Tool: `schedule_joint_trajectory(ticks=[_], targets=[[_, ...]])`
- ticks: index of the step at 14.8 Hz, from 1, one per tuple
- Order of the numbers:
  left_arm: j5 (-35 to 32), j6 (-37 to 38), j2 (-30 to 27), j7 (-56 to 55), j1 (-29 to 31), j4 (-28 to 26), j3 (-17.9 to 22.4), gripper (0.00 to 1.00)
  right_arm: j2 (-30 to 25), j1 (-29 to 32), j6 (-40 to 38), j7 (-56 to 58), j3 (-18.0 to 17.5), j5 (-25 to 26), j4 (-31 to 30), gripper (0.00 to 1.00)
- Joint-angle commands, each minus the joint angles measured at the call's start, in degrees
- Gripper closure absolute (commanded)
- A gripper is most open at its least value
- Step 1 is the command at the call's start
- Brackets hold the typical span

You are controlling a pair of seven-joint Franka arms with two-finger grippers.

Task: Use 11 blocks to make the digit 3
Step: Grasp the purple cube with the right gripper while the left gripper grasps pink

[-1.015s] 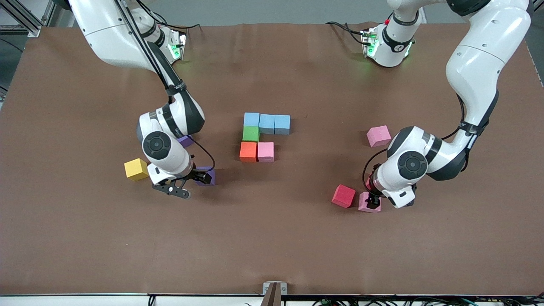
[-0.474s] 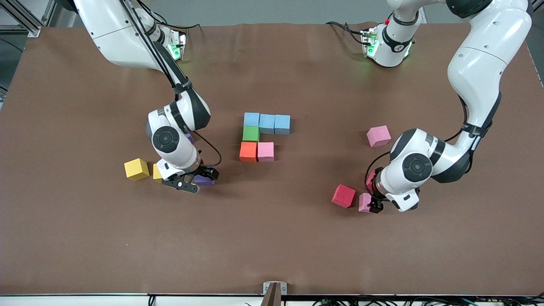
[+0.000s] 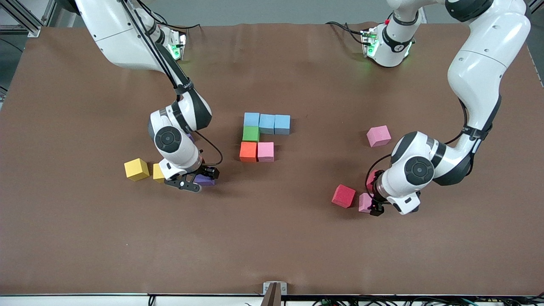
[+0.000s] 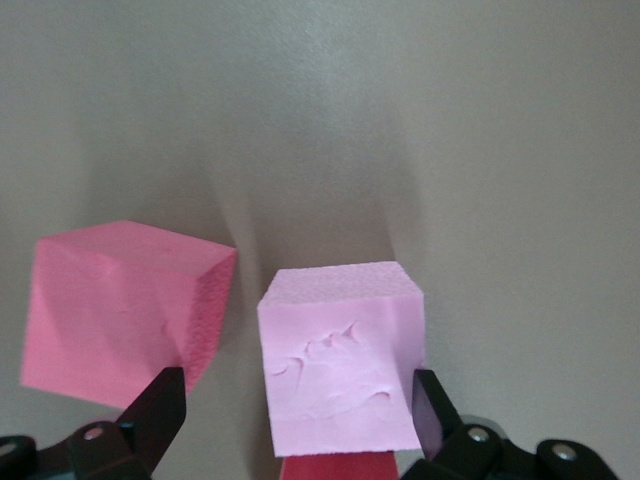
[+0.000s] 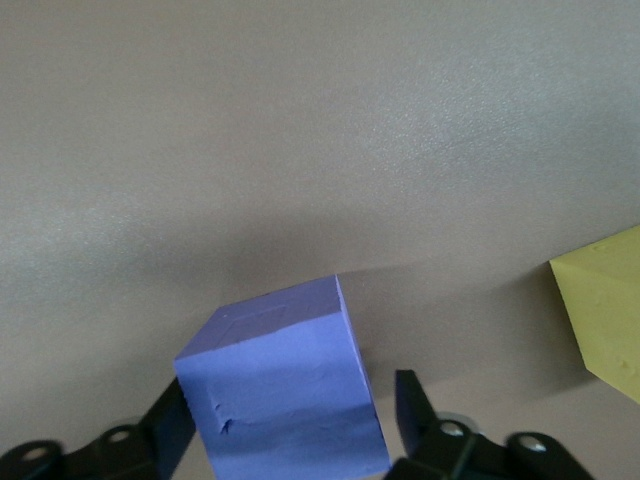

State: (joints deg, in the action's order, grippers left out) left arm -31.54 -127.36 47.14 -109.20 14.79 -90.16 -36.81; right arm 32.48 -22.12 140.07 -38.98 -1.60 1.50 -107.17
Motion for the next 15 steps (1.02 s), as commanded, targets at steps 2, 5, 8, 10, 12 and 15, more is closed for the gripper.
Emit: schedule_joint_trajectory(ticks=[2,5,8,10,12,15], targets=[[-0.8,-1.8,1.9,-0.4,-1.0,1.6,0.9,0.0,0.0,0.4,0.9,3.9,-0.2,-0.4,-0.5,0.24],[-0.8,-2.3,2.2,-0.4,-1.9,1.6,2.3,0.0,0.0,0.4,1.0,4.6,-0.2,-0.3,-0.5,0.29],[-0.8,-2.7,2.2,-0.3,-2.2,2.4,2.5,0.0,0.0,0.2,1.0,4.6,-0.2,-0.3,-0.5,0.51],[-0.7,-2.7,2.1,-0.2,-2.1,2.5,2.5,0.0,0.0,0.1,0.9,4.6,-0.2,-0.3,-0.4,0.73],[-0.8,-2.7,1.8,-0.4,-2.0,3.1,2.5,0.0,0.0,-1.1,0.5,4.6,-0.2,-0.3,-0.1,0.79],[-0.7,-2.7,1.8,-0.4,-2.0,4.0,2.5,0.0,0.3,-4.1,0.8,4.5,-0.3,-0.4,1.2,0.8]])
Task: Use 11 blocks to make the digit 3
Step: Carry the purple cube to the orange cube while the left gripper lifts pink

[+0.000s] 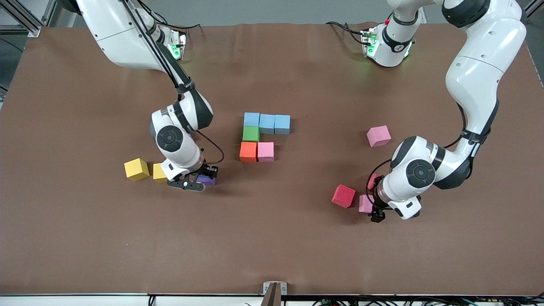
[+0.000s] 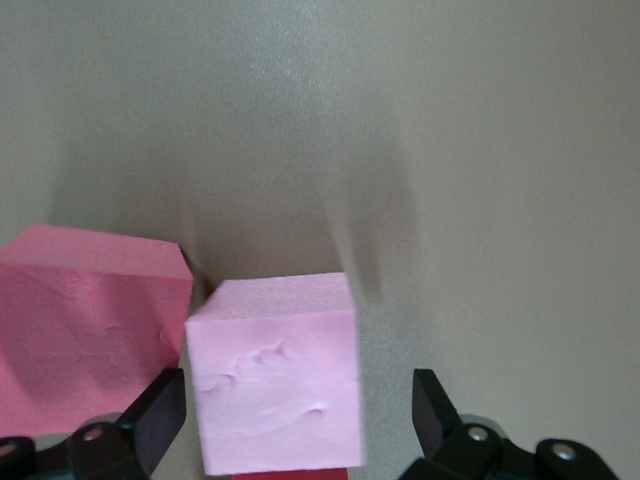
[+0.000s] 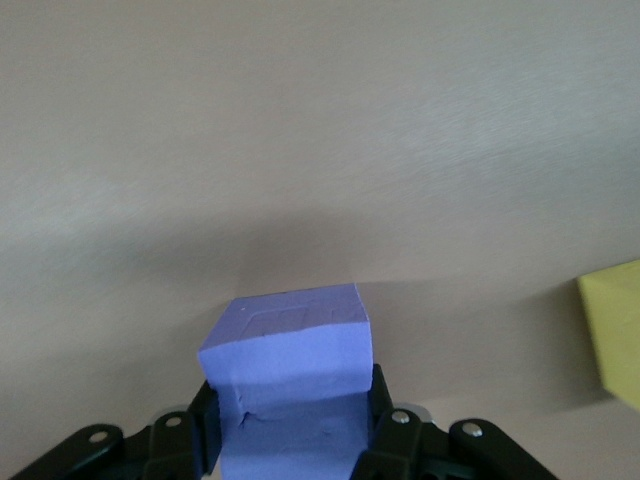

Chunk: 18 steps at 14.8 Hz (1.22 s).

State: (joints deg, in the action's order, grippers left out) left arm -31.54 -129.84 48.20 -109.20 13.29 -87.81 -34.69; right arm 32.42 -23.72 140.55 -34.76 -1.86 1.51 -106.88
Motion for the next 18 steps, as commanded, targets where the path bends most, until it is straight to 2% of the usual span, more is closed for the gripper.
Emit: schedule_joint_trajectory(ticks=[1,4,5,10,11,12,13,14,16,18], targets=[[-0.7,-0.2,0.8,-0.4,-0.5,1.8,0.4,0.0,0.9,-3.6,0.3,-0.3,-0.1,-0.5,1.4,0.8],[-0.9,-0.3,0.9,-0.3,-0.5,1.7,0.4,0.0,1.0,-5.2,0.4,-0.6,-0.1,-1.1,1.9,0.8],[-1.0,-0.3,1.0,-0.3,-0.5,1.7,0.5,0.0,1.1,-5.5,0.3,-0.6,-0.1,-2.7,2.4,0.8],[-1.4,-1.7,1.7,-0.2,-0.7,1.3,0.6,0.0,4.9,-7.9,-0.4,-2.0,0.0,-4.2,8.3,0.8],[-1.4,-1.7,1.7,-0.1,-0.7,1.3,0.6,0.17,5.8,-8.1,-1.1,-2.1,0.0,-4.2,9.5,0.8],[-1.4,-1.7,1.7,-0.1,-0.7,1.4,0.6,0.41,6.5,-8.2,-1.9,-2.4,0.0,-4.2,10.7,0.8],[-1.4,-1.7,1.7,-0.1,-0.7,1.4,0.6,0.56,7.2,-8.9,-3.3,-3.4,0.0,-4.2,12.2,0.8],[-1.4,-1.6,1.6,-0.2,-0.7,1.3,0.6,0.64,8.2,-9.8,-5.3,-4.3,0.1,-3.9,13.9,0.8],[-1.2,-1.2,1.3,-0.5,-1.0,1.4,0.6,0.68,9.3,-10.6,-8.5,-6.3,0.1,-3.4,16.9,0.8],[-0.5,1.1,0.4,-2.5,-1.4,1.3,0.3,0.69,9.3,-10.7,-8.2,-6.6,0.1,-3.4,17.0,0.8]])
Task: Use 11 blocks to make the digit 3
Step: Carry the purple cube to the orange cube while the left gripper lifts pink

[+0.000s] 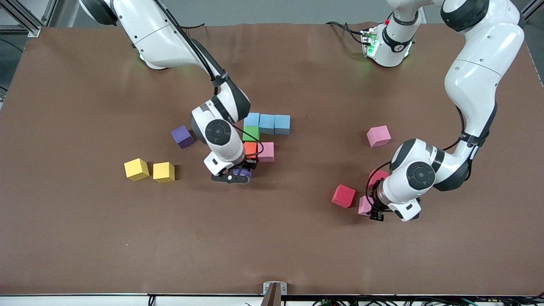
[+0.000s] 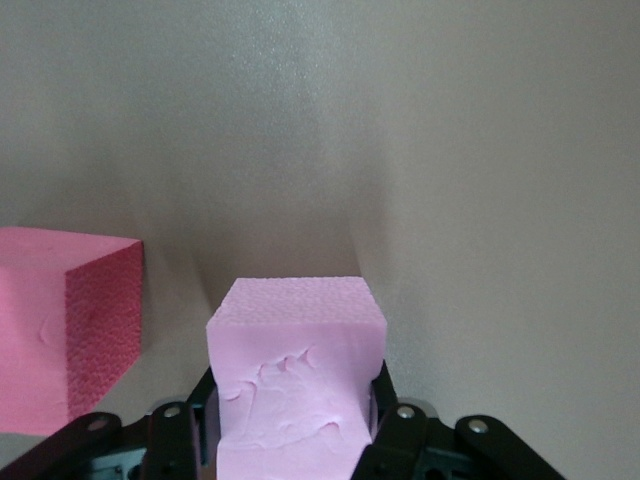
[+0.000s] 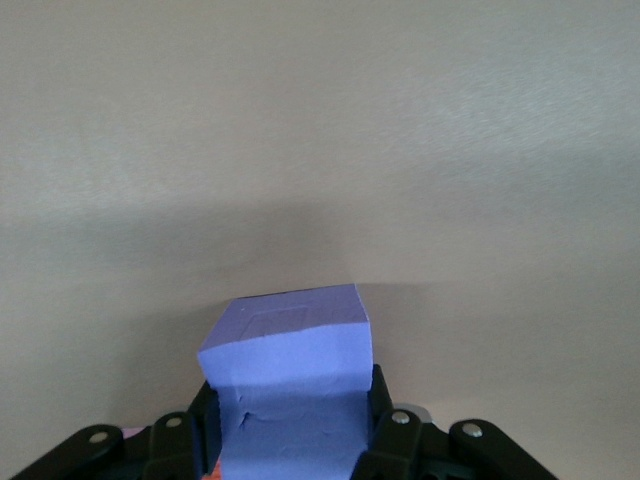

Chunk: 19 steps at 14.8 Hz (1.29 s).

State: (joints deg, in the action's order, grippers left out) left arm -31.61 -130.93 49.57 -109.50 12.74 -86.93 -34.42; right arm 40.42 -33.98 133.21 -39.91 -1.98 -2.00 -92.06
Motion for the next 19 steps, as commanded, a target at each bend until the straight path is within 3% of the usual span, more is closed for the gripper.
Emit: schedule_joint_trajectory(ticks=[1,10,14,19], targets=[[-0.4,4.3,-1.7,-4.1,-1.0,0.4,-0.4,0.69,1.3,-1.0,-0.9,-2.1,0.2,0.2,2.1,0.8],[-0.4,23.3,-6.9,-16.4,-1.0,0.1,-13.9,0.68,0.9,-1.2,-1.2,-2.9,0.6,0.3,1.7,0.8],[-0.9,22.7,-5.9,-27.6,-7.8,0.1,-14.8,0.68,0.9,-0.9,-1.2,-3.1,0.7,0.4,1.0,0.8],[-1.3,18.4,-3.1,-34.0,-14.6,0.1,-14.1,0.68,0.9,-1.4,-1.2,-4.0,0.7,0.4,0.8,0.8]])
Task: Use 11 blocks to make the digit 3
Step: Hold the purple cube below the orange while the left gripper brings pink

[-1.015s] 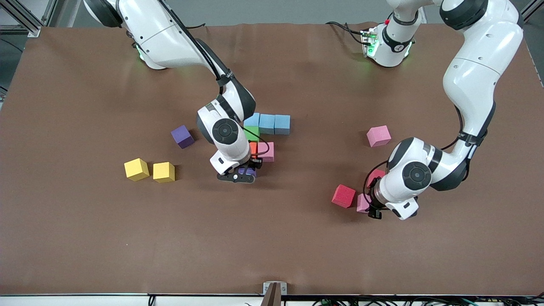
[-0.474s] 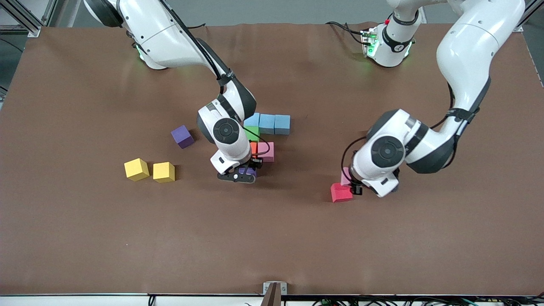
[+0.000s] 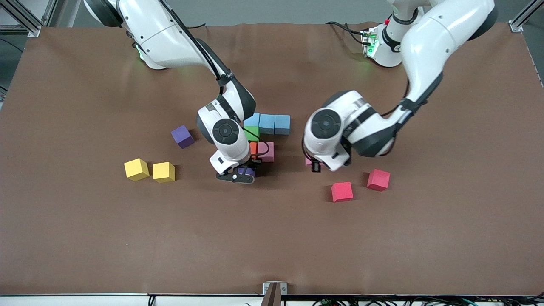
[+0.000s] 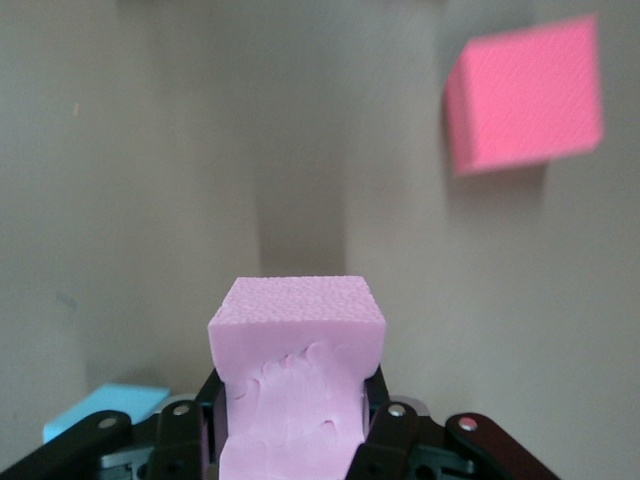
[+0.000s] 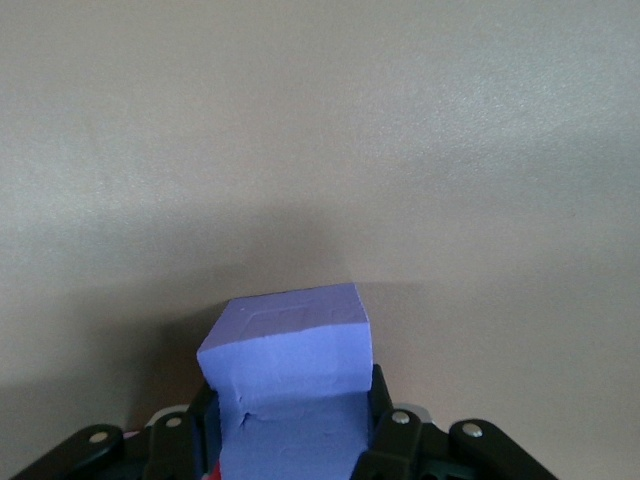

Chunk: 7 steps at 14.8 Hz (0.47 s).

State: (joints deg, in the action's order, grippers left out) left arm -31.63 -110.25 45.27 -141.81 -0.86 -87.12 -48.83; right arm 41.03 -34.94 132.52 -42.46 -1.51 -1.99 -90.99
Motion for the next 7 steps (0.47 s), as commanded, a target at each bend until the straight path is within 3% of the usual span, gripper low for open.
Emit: schedule_joint_trajectory(ticks=[1,7], targets=[[-1.3,-4.0,1.4,-2.1,-2.4,0.3,1.5,0.68,0.3,-0.4,-0.6,-1.5,0.2,0.4,-0.2,0.8],[-0.4,-12.3,1.7,-5.4,-10.7,0.5,10.1,0.68,0.1,-0.7,-0.8,-2.3,0.2,0.4,-0.7,0.8]])
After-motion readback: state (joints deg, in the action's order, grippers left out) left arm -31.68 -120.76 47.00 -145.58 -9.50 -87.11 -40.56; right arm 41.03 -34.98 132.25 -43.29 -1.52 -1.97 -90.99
